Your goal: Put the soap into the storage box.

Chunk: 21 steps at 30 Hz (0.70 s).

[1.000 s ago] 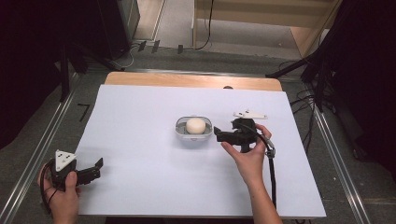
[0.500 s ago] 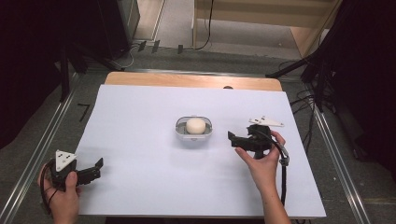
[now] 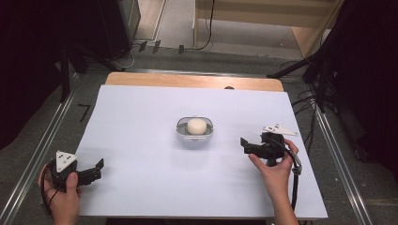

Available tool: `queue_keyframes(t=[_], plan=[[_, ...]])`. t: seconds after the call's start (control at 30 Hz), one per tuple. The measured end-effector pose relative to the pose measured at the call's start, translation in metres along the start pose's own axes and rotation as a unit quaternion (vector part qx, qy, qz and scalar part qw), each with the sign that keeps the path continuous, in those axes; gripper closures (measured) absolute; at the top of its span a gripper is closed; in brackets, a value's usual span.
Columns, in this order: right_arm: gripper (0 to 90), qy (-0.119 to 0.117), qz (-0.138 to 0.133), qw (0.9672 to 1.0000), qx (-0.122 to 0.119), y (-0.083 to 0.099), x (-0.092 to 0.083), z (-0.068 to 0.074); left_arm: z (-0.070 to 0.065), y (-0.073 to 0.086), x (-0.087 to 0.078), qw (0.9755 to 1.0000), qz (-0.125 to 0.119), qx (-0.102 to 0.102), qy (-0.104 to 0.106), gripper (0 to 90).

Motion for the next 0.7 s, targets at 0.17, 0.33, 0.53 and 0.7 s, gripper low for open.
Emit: queue_keyframes(t=[0.17,0.33,0.53,0.7], plan=[[12.4,0.003,0.000,1.0000,0.007,0.006,-0.004,-0.014,0.000,0.000,0.000,1.0000,0.001,0.001,0.001,0.3],[12.4,0.007,-0.001,0.9999,0.013,0.012,-0.009,-0.028,0.000,0.000,0.000,1.0000,0.002,0.002,0.001,0.3],[12.5,0.015,-0.002,0.9996,0.024,0.018,-0.015,-0.045,0.000,0.000,0.000,1.0000,0.002,0.002,0.000,0.3],[12.5,0.023,-0.003,0.9993,0.028,0.022,-0.020,-0.057,0.000,0.000,0.000,1.0000,0.002,0.002,0.000,0.3]])
Point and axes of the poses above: each handheld gripper's, and its own axes: x roughly forward along the jaws, y roughly out of its underside, z roughly to its left, the point moved 4 cm from there along x, roughly forward along the jaws, and after that the axes turned 15 degrees about x, right-handed, at the moved point
